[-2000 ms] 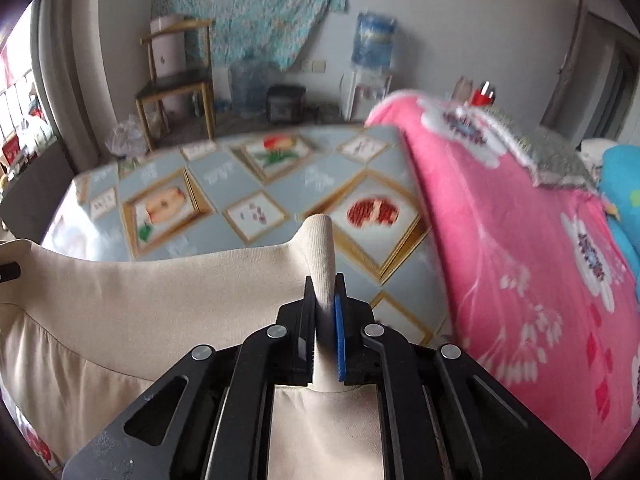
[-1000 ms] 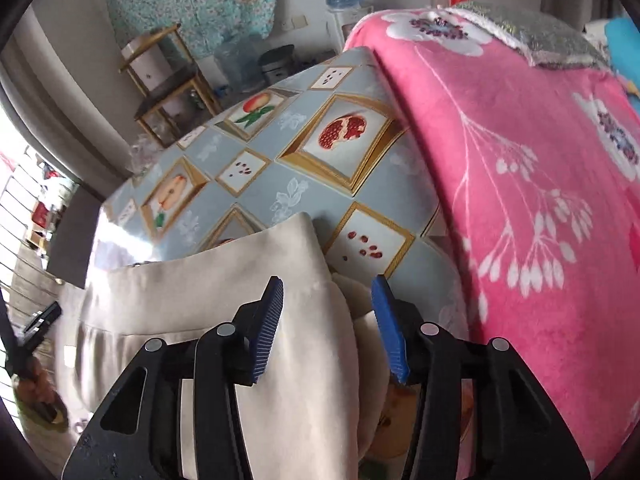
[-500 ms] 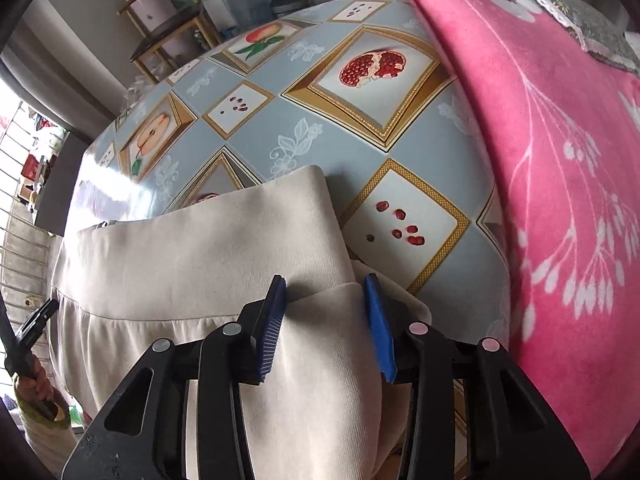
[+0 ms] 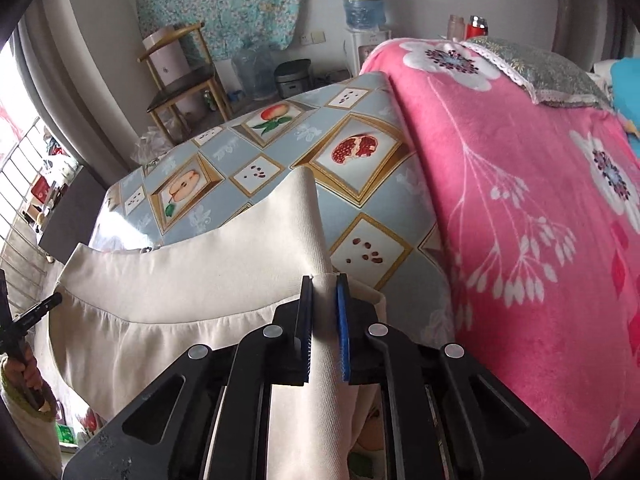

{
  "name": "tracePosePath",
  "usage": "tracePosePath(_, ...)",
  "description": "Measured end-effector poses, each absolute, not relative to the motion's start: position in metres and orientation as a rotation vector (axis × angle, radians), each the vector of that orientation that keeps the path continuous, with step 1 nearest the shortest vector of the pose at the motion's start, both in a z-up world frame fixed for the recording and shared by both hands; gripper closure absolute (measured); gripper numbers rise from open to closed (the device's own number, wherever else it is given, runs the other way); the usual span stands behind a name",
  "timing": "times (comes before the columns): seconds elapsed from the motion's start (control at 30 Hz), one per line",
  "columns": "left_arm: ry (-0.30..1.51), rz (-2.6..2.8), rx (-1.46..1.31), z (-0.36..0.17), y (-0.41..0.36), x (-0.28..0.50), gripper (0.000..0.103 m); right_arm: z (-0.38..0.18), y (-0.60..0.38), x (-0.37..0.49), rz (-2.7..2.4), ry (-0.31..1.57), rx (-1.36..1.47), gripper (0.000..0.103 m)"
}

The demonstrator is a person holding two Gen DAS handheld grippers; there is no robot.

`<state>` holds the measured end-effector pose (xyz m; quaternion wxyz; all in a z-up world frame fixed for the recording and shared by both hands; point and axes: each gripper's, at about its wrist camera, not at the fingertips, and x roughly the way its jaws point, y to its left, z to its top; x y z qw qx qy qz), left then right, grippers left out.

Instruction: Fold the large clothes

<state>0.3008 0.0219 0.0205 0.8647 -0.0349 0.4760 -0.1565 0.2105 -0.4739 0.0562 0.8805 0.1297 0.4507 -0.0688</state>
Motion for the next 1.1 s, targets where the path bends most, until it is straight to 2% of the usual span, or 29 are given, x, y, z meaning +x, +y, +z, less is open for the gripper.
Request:
tracePosePath(0.13,1.045,-0.309,-0.060,-0.001,0.016,0.310,0.094,0.020,-0.480,0.220,-0.210,1.002,0.250,0.093)
tracePosePath(0.23,1.084,-0.280,-0.025,-0.015,0.020,0.312,0.086,-0.010,-0.489,0.223,-0.228,1.058,0.318,0.088)
tracePosePath(0.33,1.022,-0.260,-0.047,0.006,0.039,0.296,0.081,0.005,-0.492,0.204,-0.242,1.004,0.348,0.073)
tracePosePath(0.4,0.947,-0.250,0.000,0.029,0.046,0.278,0.081,0.030,-0.478,0.184,-0.220,0.945,0.260,0.070)
tracePosePath(0.5,0.884,-0.319,0.049,0.051,0.046,0.243,0.078,0.058,-0.435,0.144,-0.144,0.872,0.089,0.055)
tracePosePath(0.57,0.897,-0.390,0.058,0.048,0.039,0.224,0.073,0.056,-0.408,0.123,-0.087,0.871,0.026,0.055)
tracePosePath(0.63,0.947,-0.430,0.058,0.032,0.030,0.209,0.063,0.039,-0.389,0.106,-0.060,0.898,0.002,0.055)
tracePosePath(0.77,1.087,-0.382,0.066,-0.024,0.025,0.200,0.058,-0.029,-0.397,0.099,-0.138,1.024,0.071,0.053)
tracePosePath(0.87,1.062,-0.357,0.004,-0.016,0.036,0.196,0.058,-0.016,-0.392,0.096,-0.173,1.011,0.058,0.054)
tracePosePath(0.97,0.959,-0.366,0.019,0.013,0.032,0.185,0.058,0.016,-0.370,0.090,-0.156,0.938,0.030,0.051)
tracePosePath(1.1,0.956,-0.429,0.061,0.012,-0.006,0.182,0.051,0.018,-0.316,0.099,-0.026,0.890,0.040,0.048)
